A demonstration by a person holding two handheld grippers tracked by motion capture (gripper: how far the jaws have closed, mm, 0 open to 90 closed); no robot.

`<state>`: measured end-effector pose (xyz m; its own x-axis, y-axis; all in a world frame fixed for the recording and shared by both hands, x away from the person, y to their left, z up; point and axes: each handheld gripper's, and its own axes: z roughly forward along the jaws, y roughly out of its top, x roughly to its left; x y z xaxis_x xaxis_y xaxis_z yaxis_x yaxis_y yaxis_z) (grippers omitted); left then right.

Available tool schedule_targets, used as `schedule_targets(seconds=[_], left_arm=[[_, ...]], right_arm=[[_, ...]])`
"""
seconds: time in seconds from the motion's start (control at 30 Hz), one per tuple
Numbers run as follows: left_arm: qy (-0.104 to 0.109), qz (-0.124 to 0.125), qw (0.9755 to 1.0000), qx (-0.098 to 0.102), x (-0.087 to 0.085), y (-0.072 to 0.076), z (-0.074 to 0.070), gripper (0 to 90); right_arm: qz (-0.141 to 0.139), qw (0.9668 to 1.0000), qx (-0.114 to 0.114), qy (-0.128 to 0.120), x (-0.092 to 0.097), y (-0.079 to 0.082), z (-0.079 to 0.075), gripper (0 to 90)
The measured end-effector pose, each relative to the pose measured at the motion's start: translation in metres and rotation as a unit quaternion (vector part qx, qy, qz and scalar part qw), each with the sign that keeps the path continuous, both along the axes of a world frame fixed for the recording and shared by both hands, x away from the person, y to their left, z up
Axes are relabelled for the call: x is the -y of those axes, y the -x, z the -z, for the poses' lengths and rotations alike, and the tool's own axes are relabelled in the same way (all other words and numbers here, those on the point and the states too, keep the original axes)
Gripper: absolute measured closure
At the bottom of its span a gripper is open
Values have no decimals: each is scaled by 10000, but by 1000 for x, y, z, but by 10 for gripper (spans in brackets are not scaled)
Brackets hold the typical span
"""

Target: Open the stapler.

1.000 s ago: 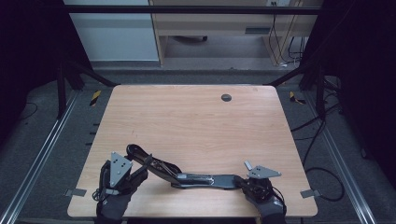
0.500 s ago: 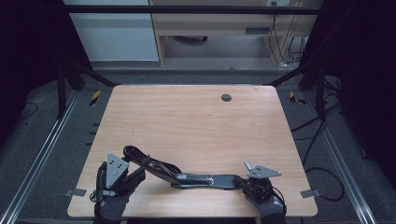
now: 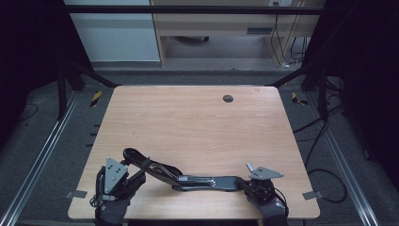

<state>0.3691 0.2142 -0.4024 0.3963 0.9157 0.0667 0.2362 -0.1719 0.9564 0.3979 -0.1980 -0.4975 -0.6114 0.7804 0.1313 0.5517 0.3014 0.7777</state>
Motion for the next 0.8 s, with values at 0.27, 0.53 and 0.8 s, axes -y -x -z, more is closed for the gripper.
schedule_targets(seconds=[0.27,0.53,0.8], left_arm=[[63,-9,10000,-18,-1,0,0,494],[101,-19,9999,-39,-1,0,0,498],[52,1,10000,-50,-1,0,-1,496]], right_arm=[[11,10000,18,19,0,0,0,900],[4,10000,5,8,0,0,0,900],[7,10000,-22,-6,1,0,0,900]])
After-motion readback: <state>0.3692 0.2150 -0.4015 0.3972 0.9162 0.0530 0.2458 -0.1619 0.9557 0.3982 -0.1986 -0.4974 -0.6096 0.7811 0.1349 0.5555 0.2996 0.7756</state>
